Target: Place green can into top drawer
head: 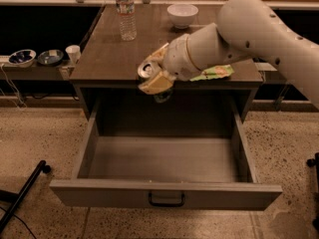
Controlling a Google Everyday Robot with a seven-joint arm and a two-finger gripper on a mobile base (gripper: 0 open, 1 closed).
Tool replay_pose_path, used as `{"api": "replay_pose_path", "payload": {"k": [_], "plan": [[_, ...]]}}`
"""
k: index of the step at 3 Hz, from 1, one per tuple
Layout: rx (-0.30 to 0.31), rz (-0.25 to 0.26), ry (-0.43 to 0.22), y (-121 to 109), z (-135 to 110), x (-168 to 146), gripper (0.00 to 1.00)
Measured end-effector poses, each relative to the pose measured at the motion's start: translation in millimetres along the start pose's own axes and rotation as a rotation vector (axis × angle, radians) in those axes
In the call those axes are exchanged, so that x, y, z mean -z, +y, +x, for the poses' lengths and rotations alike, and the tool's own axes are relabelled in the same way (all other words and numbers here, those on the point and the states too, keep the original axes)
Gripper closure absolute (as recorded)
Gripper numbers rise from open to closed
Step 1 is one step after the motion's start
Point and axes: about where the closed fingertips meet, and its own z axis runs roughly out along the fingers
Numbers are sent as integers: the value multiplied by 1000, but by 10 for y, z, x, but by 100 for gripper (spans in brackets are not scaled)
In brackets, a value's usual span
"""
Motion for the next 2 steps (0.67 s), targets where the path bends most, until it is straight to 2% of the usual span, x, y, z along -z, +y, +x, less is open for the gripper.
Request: {"api": "replay_pose_path", "payload": {"k": [1,2], "plan": [[4,-14,18,59,64,-53,100],[-59,-14,-32,128,290,-187,100]]}}
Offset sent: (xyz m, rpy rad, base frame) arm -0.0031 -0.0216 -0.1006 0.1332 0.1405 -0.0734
